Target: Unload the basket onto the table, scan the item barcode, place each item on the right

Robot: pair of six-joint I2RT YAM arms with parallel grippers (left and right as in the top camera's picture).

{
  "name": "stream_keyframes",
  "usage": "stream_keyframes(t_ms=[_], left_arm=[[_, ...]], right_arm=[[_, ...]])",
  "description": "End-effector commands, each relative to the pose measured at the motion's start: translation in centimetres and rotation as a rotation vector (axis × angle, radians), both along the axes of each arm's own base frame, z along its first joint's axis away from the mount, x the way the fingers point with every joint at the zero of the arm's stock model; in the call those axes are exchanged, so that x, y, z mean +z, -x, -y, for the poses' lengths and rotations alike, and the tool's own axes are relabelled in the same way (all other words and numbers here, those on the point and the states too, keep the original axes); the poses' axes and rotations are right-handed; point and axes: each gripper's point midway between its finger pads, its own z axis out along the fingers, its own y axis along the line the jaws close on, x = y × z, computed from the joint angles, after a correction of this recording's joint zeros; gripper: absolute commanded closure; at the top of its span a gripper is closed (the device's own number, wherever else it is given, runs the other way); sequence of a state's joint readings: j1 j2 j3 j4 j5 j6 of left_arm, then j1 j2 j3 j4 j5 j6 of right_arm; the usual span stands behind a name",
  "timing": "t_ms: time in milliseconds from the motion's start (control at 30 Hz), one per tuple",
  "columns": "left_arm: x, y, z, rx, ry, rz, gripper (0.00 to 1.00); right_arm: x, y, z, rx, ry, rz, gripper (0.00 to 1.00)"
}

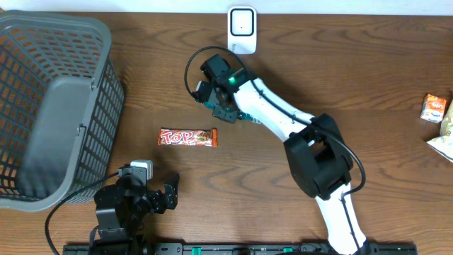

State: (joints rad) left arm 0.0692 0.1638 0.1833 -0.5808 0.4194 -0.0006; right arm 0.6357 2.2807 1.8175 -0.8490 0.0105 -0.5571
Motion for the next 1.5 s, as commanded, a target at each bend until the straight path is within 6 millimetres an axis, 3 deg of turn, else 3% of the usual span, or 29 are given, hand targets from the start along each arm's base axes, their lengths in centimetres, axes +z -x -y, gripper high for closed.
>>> stream_keyframes(t_ms=[0, 167, 300, 467, 667, 900, 1100, 1367, 1467], left_arm=[[0.0, 0.0, 0.0, 0.002, 0.002, -0.001, 0.02], [0.0, 0.0, 0.0, 0.002, 0.002, -0.001, 0.02], [0.0, 0.0, 0.0, 0.003, 0.002, -0.001, 0.02], [0.0, 0.0, 0.0, 0.002, 0.002, -0.001, 0.02], [0.0, 0.0, 0.0, 0.002, 0.002, -0.001, 0.02], [0.0, 0.0, 0.0, 0.002, 0.002, -0.001, 0.02], [0.0, 0.0, 0.0, 0.002, 0.002, -0.001, 0.02], [0.0, 0.0, 0.0, 0.002, 0.002, -0.001, 0.02], [0.0, 0.0, 0.0, 0.002, 0.002, -0.001, 0.02]], right_arm=[[-1.8, 2.7, 0.0, -0.015, -0.140, -0.215, 0.87], [-1.5, 1.4, 2.5, -0.100, -0.204, -0.273, 0.85], [-1.6, 0.4, 4.2, -0.172, -0.212, -0.279, 0.92], [-1.1, 0.7, 3.9, -0.187, -0.256, -0.313, 0.98], [0.4, 0.7, 3.7, -0.180, -0.273, -0.296, 0.73], [2.5, 0.4, 3.6, -0.204, -0.299, -0.267, 0.67], [2.7, 0.6, 3.7, -0.213, -0.296, -0.277, 0.65], [2.7, 1.2, 3.5, -0.207, -0.286, -0.289, 0.77], [2.5, 1.3, 3.3, -0.200, -0.261, -0.275, 0.86]])
